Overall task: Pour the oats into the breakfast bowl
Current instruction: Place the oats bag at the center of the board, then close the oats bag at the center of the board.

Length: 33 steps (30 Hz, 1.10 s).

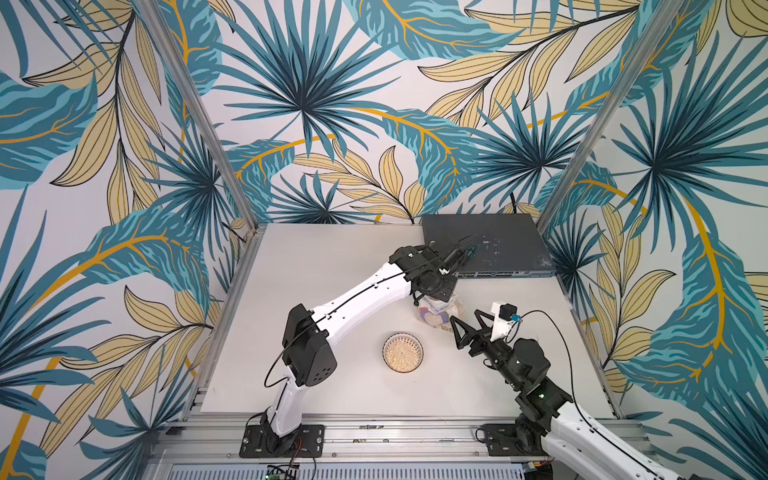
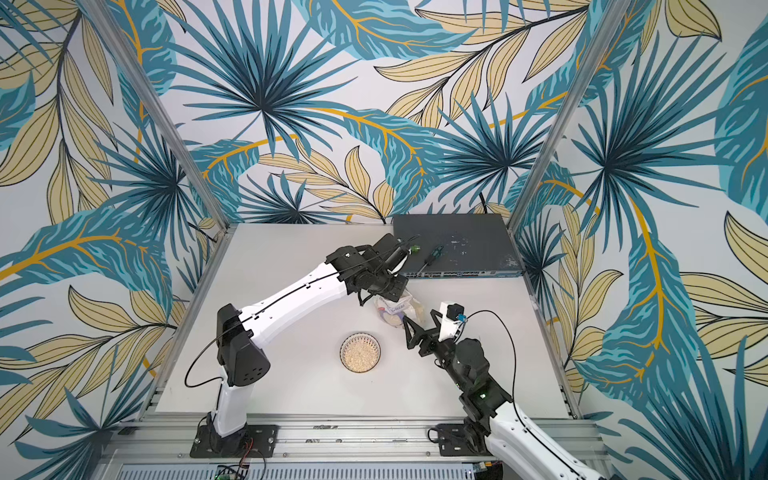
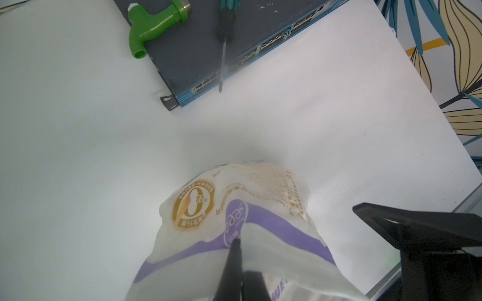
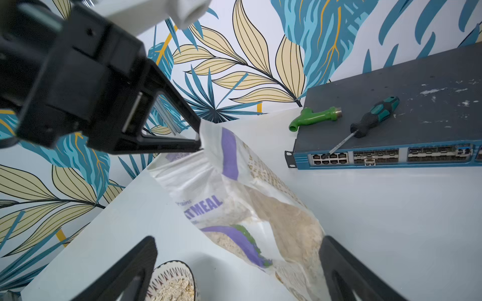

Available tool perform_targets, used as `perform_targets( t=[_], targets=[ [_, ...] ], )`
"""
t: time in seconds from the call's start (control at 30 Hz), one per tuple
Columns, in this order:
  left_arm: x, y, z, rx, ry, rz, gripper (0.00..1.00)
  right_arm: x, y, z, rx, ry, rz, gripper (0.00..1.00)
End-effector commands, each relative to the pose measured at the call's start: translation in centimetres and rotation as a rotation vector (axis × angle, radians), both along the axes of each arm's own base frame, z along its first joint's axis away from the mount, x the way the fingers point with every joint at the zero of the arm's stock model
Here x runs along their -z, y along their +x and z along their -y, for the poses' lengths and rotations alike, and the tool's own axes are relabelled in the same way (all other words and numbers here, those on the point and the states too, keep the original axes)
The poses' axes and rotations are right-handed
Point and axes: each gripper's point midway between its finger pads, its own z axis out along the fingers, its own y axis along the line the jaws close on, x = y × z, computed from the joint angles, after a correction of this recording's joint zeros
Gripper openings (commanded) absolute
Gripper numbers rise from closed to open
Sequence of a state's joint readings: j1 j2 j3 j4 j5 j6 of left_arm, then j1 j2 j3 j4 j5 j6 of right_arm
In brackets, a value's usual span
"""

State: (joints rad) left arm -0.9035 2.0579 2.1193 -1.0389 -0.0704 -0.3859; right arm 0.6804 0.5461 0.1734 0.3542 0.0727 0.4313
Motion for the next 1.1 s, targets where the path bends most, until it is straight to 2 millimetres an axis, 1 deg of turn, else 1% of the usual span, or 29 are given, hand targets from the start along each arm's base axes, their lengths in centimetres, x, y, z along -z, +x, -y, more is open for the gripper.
perform_targets(
  t=[0.0, 0.07, 0.13, 0.23, 0.27, 0.3, 0.33, 0.4, 0.47, 0.57, 0.6, 0.67, 0.73, 0.83, 0.9, 1.0, 1.07],
  targets=[
    [-2.1, 0.6, 1.3, -0.016, -0.064, 0.035, 0.00, 2.5, -0.9, 0.4, -0.009, -0.092, -0.148, 1.00],
    [-2.0, 0.5, 1.7, -0.004, -0.065, 0.031, 0.00, 1.7, -1.0, 0.3, -0.021, -0.117, -0.154, 1.00],
    [-1.9, 0.2, 2.0, 0.009, -0.064, 0.022, 0.00, 0.6, -1.0, 0.3, -0.023, -0.138, -0.150, 1.00],
    [-2.0, 0.0, 2.3, 0.014, -0.074, 0.008, 0.00, -1.1, -0.5, 0.5, -0.010, -0.199, -0.137, 1.00],
    [-2.2, 0.0, 2.4, 0.015, -0.080, 0.007, 0.05, -1.8, -0.2, 0.6, 0.004, -0.224, -0.133, 1.00],
    [-2.5, 0.0, 2.5, 0.016, -0.088, 0.007, 0.15, -2.4, 0.1, 0.7, 0.011, -0.255, -0.128, 1.00],
    [-2.7, -0.1, 2.7, 0.019, -0.098, 0.007, 0.21, -3.0, 0.3, 0.7, 0.010, -0.291, -0.122, 1.00],
    [-3.4, -0.2, 3.0, 0.034, -0.121, 0.008, 0.29, -3.8, 0.6, 0.5, -0.010, -0.373, -0.120, 1.00],
    [-4.3, -0.2, 3.2, 0.045, -0.144, 0.020, 0.34, -4.2, 0.8, 0.4, -0.023, -0.459, -0.126, 1.00],
    [-6.4, 0.4, 3.5, 0.047, -0.189, 0.068, 0.45, -4.4, 0.9, 0.4, -0.050, -0.555, -0.120, 1.00],
    [-7.2, 0.8, 3.3, 0.035, -0.203, 0.085, 0.48, -4.6, 0.9, 0.4, -0.058, -0.573, -0.112, 1.00],
    [-8.9, 1.7, 2.6, 0.010, -0.227, 0.122, 0.49, -5.2, 0.9, 0.5, -0.063, -0.594, -0.086, 1.00],
    [-10.7, 2.6, 1.3, -0.030, -0.240, 0.171, 0.50, -5.8, 1.1, 0.4, -0.067, -0.606, -0.069, 0.99],
    [-13.3, 3.8, -2.1, -0.121, -0.225, 0.261, 0.52, -5.9, 1.3, -0.7, -0.133, -0.651, -0.067, 1.00],
    [-14.5, 4.2, -4.9, -0.191, -0.199, 0.322, 0.61, -5.5, 1.8, -1.4, -0.173, -0.695, -0.080, 1.00],
    [-16.1, 4.1, -9.0, -0.271, -0.193, 0.399, 0.63, -5.4, 3.2, -1.8, -0.204, -0.764, -0.084, 1.00],
    [-16.2, 3.5, -11.5, -0.322, -0.190, 0.444, 0.69, -5.6, 4.2, -2.1, -0.241, -0.799, -0.077, 1.00]
  ],
)
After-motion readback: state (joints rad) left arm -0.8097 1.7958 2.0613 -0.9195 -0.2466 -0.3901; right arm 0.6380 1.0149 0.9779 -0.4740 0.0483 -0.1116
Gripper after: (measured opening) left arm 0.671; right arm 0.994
